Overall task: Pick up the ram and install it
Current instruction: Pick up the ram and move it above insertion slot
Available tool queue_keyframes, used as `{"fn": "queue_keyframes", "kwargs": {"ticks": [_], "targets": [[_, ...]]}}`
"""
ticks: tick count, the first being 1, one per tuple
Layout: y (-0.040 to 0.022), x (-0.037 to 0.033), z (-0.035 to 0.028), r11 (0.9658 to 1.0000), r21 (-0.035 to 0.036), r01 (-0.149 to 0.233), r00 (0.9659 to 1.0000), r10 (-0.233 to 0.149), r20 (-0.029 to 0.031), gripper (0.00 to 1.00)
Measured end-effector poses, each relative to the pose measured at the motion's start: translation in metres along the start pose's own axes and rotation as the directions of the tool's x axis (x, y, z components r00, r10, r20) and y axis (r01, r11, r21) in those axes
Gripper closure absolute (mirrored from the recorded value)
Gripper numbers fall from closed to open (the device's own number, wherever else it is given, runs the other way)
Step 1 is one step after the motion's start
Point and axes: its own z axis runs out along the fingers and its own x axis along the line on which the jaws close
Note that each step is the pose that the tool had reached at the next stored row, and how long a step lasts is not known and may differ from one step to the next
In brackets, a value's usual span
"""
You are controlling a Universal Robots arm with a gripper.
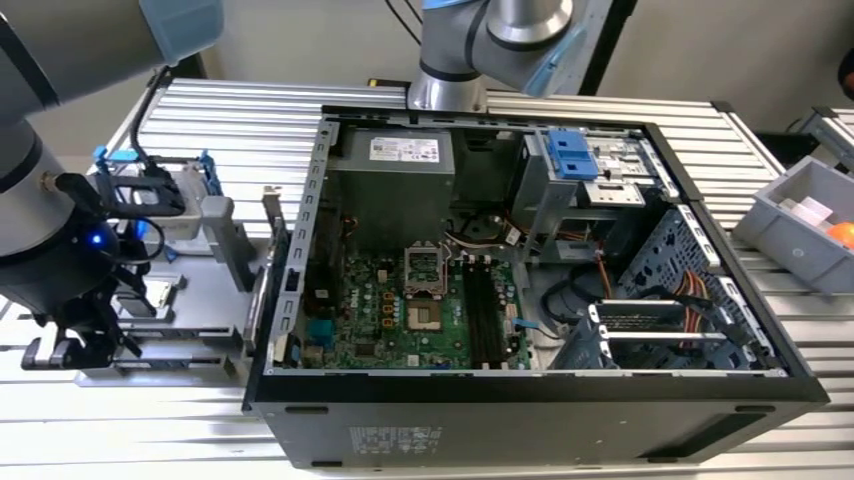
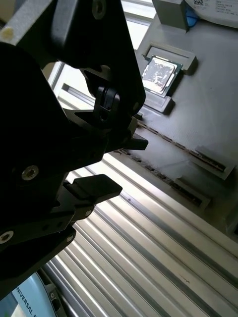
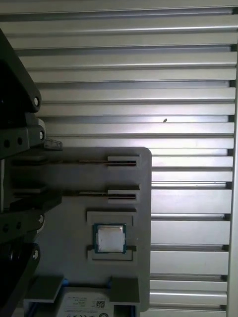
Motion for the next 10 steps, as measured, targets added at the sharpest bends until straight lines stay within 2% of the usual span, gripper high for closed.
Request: {"fn": "queue_keyframes", "kwargs": {"ticks": [6,10], "targets": [[-0.0001,0.0002,0.0014,1.0,0.0002,0.0,1.0,0.0,0.0002,0.0],[-0.0003,0.0003,0.005,1.0,0.0004,0.0,1.0,0.0,-0.0011,0.0]]}}
